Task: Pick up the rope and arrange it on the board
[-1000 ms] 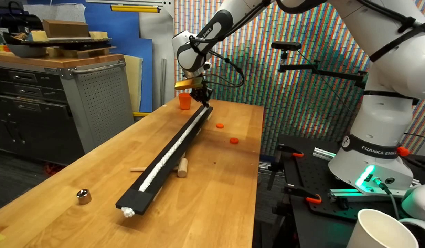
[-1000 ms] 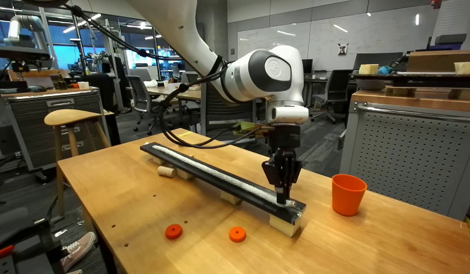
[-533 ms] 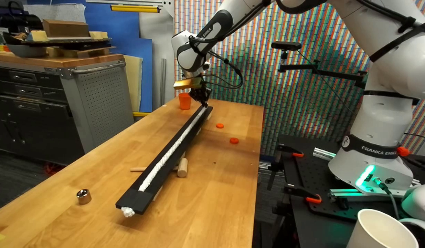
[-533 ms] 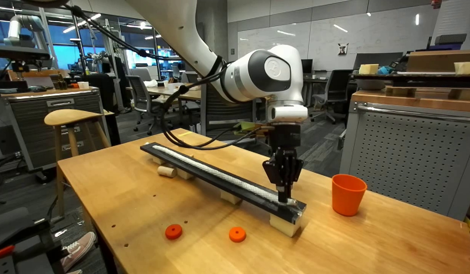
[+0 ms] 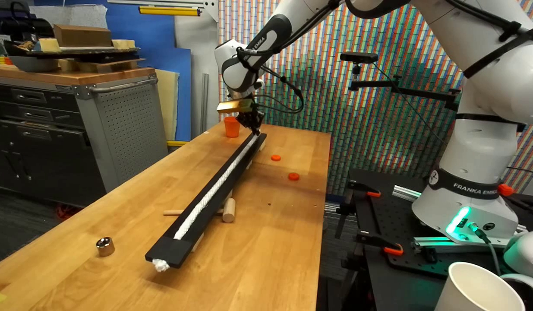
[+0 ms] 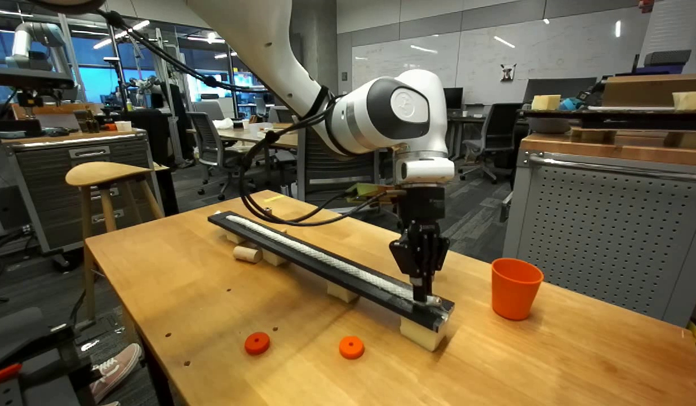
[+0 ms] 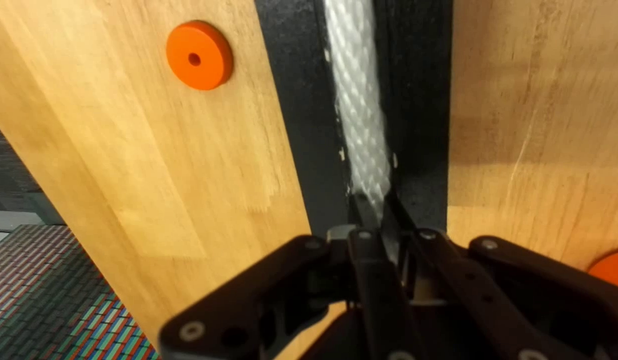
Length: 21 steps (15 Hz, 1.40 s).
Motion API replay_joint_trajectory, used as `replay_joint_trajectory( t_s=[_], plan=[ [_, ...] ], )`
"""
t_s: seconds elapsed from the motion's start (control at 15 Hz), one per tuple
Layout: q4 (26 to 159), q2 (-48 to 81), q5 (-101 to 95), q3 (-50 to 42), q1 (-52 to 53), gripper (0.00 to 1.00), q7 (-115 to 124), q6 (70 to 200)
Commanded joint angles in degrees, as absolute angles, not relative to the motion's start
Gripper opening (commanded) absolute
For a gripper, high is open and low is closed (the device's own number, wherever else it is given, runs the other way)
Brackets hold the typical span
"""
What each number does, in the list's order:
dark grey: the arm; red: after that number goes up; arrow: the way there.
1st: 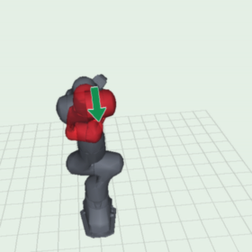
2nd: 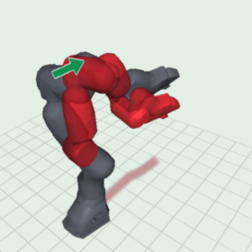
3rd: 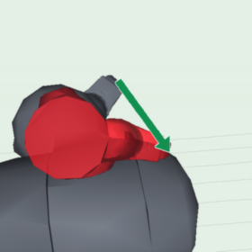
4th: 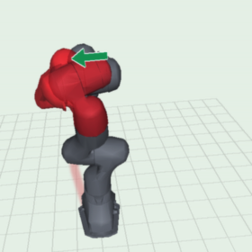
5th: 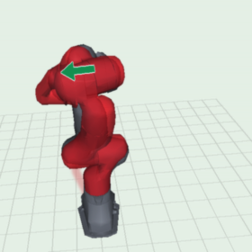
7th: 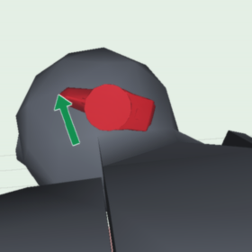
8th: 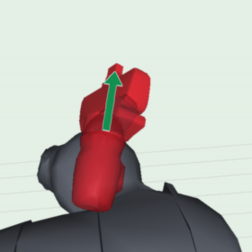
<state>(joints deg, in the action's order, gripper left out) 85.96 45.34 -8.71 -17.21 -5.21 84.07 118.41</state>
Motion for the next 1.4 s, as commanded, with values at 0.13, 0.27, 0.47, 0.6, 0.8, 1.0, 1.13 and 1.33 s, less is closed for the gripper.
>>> replay_joint_trajectory(
  t_s=[0.13, 0.27, 0.47, 0.6, 0.8, 1.0, 1.13, 1.33],
  plan=[
    [85.8, 45.9, -10.2, -18.7, -4.9, 0.02, 85.8, 118.5],
    [85.5, 46.1, -10.5, -18.5, -5.0, 0.35, 84.7, 118.1],
    [85.1, 46.3, -11.4, -18.6, -4.9, 0.57, 84.5, 117.8],
    [85.1, 46.3, -12.1, -18.6, -4.9, 0.72, 84.5, 117.9],
    [85.1, 45.6, -12.9, -18.7, -4.8, 0.96, 84.3, 118.1],
    [85.1, 44.6, -13.9, -18.3, -4.6, 1.0, 82.8, 118.2],
    [85.4, 43.2, -14.7, -17.7, -4.3, 1.0, 79.9, 118.2],
    [86.6, 40.3, -15.7, -16.5, -3.5, 1.0, 72.1, 118.0]
  ],
)
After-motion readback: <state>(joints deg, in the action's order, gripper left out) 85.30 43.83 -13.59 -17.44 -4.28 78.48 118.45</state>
